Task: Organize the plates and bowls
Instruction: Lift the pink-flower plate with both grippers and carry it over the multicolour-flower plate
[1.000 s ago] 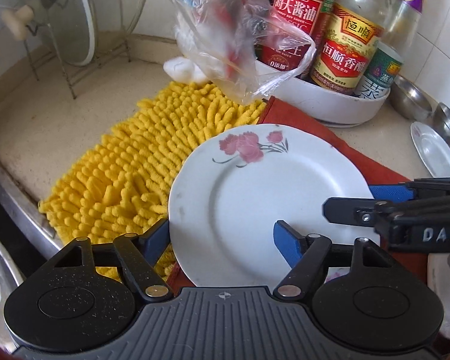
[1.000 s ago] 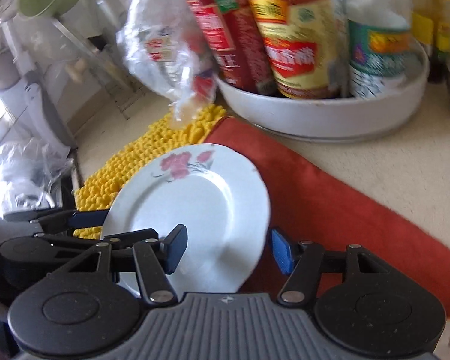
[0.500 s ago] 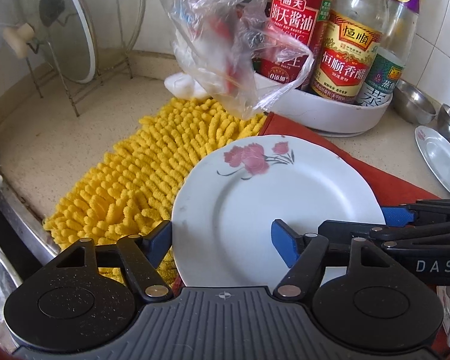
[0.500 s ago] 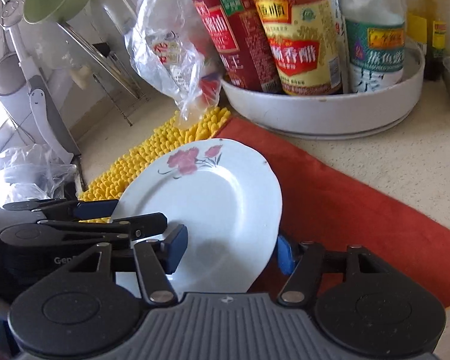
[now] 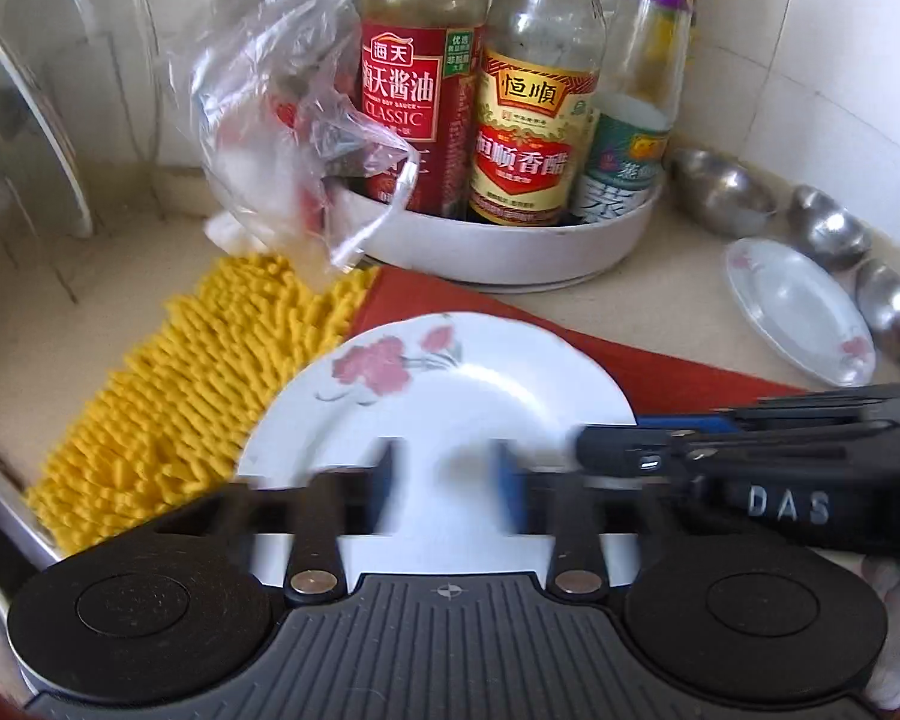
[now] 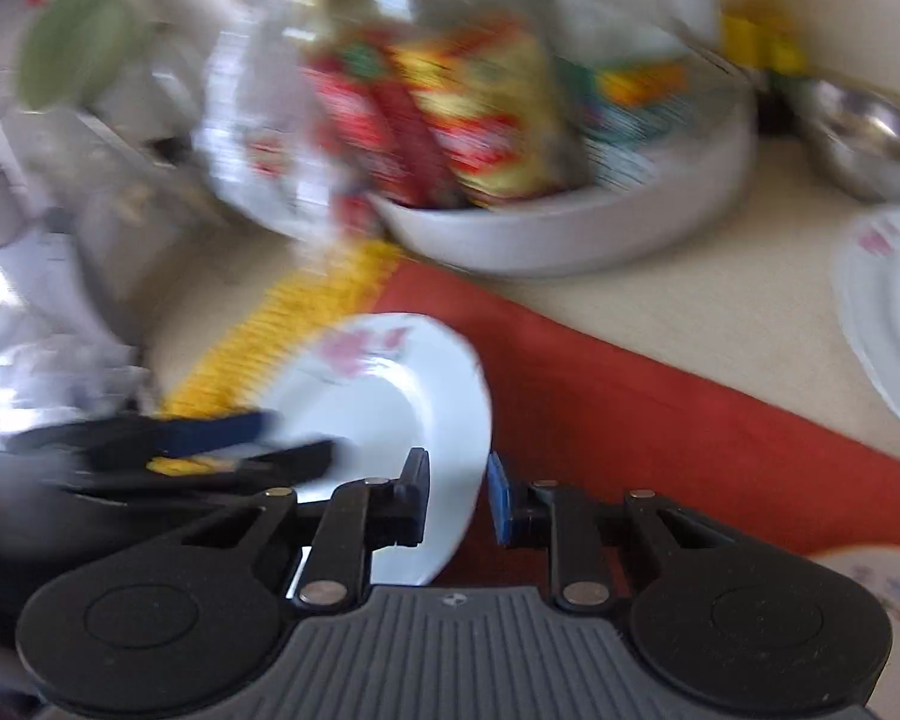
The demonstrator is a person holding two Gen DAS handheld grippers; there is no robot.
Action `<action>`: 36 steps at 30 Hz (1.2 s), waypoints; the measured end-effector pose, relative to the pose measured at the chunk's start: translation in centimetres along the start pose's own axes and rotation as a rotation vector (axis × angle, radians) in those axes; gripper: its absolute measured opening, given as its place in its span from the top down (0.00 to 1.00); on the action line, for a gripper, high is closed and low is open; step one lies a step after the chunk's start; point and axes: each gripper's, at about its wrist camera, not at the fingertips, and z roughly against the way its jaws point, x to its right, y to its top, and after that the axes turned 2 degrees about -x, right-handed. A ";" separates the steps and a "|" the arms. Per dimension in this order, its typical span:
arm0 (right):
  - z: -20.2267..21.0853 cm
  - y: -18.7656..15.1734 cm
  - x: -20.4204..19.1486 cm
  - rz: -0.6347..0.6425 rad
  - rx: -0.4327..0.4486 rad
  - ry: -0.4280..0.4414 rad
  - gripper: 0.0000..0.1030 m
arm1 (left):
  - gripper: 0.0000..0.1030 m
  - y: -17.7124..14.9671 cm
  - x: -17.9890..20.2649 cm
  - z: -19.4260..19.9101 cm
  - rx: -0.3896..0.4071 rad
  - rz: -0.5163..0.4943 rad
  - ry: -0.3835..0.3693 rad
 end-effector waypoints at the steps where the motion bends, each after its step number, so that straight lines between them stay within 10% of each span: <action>1: 0.0 -0.2 1.0 -0.035 -0.009 0.001 0.76 | 0.42 0.0 -0.7 0.5 0.010 0.026 -0.038; 11: -1.5 -0.4 0.6 -0.026 -0.050 0.082 0.66 | 0.33 -1.4 -6.2 -0.8 -0.068 0.185 0.034; 36: 1.2 0.0 1.9 -0.103 0.030 0.065 0.57 | 0.27 -0.1 -2.1 -0.6 -0.010 0.049 0.005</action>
